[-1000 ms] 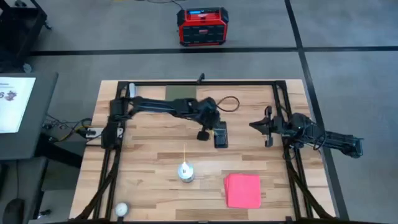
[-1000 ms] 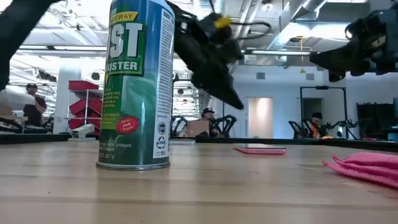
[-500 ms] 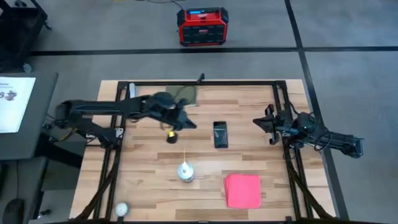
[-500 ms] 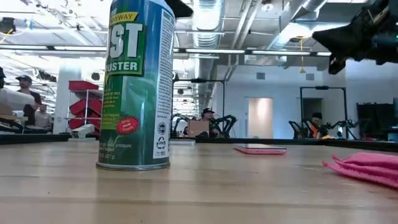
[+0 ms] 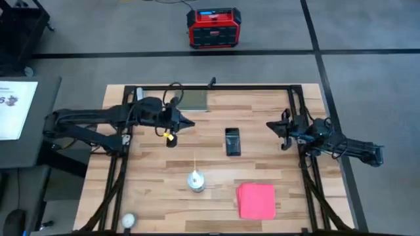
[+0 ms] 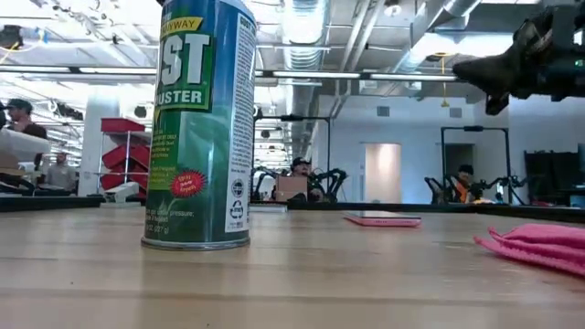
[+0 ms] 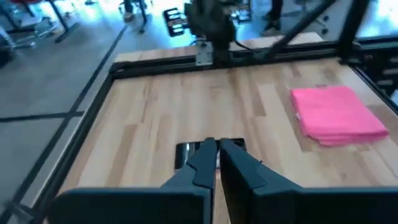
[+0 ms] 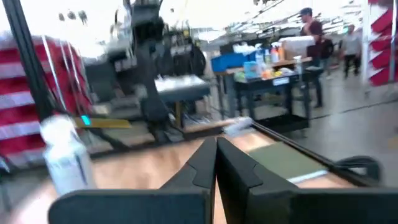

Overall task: Apply microfiber cloth
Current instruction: Spray the front of the pink cellphone with the white spray bottle

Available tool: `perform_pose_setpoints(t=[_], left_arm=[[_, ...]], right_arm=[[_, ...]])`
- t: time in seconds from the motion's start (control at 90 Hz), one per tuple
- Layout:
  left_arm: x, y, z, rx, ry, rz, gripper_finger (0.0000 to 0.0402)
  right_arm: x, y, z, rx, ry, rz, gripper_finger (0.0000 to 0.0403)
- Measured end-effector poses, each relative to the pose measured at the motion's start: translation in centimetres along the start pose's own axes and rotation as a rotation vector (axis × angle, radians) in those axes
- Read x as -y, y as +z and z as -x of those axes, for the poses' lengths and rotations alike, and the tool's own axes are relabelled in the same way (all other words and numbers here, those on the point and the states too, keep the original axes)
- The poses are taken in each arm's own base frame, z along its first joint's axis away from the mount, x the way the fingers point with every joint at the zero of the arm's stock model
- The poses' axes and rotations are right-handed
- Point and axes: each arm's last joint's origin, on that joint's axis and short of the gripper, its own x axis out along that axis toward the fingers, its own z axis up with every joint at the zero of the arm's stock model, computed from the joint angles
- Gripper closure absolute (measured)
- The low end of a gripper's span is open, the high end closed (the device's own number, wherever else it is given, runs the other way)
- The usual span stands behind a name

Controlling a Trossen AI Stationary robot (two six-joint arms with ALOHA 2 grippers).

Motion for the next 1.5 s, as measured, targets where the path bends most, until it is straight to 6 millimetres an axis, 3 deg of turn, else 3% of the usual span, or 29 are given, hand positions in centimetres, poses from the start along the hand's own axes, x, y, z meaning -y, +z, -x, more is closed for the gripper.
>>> perform_pose_setpoints(t=[0.133,0.3,0.478,0.756,1.056,1.233,1.5], left_arm=[[-1.0,-0.1,-1.6,0.032,-0.088,0.13,0.0402],[-1.7,0.1,-2.0,0.072,-0.195,0.2,0.0398],[-2.0,-0.1,-1.9,0.053,-0.251,0.3,0.0354],[-1.9,-1.9,-1.8,-0.152,-0.214,0.493,0.0254],[-3.1,-3.5,-2.0,-0.275,0.054,0.588,0.0246],[-3.2,-7.0,-4.2,-0.318,0.039,0.688,0.0246],[-2.3,-13.1,-6.7,-0.171,-0.014,0.883,0.0247]], right_arm=[[0.0,0.5,-0.1,-0.05,-0.021,0.128,0.0403],[-0.1,4.1,-0.2,-0.086,-0.028,0.157,0.0403],[-0.1,6.4,-0.7,-0.197,-0.026,0.155,0.0403],[0.3,4.7,-3.0,-0.435,-0.139,0.167,0.0403],[0.6,2.7,-4.9,-0.58,-0.191,0.136,0.0403],[0.5,2.0,-5.7,-0.619,-0.191,0.14,0.0403],[0.0,1.4,-6.2,-0.646,-0.226,0.152,0.0403]])
